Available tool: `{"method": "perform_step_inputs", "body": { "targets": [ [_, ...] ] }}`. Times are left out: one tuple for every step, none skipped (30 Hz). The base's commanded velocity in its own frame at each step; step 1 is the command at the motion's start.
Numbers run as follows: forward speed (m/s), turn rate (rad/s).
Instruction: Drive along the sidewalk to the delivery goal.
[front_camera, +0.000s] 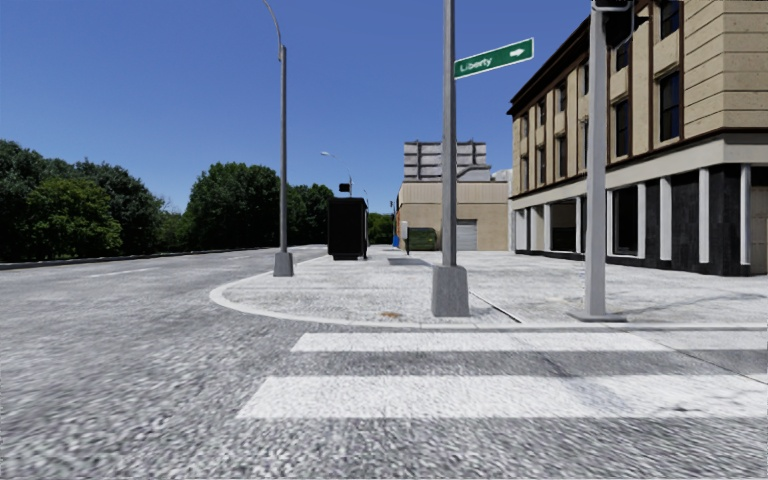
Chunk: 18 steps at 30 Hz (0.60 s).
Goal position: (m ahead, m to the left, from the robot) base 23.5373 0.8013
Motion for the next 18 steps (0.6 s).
{"method": "perform_step_inputs", "body": {
  "targets": [
    [2.0,0.0],
    [2.0,0.0],
    [2.0,0.0],
    [2.0,0.0],
    [2.0,0.0],
    [2.0,0.0],
    [2.0,0.0],
    [2.0,0.0],
    [2.0,0.0],
    [2.0,0.0],
    [2.0,0.0],
    [2.0,0.0],
    [2.0,0.0],
    [2.0,0.0],
    [2.0,0.0],
    [2.0,0.0],
    [2.0,0.0],
    [2.0,0.0]
  ]
}}
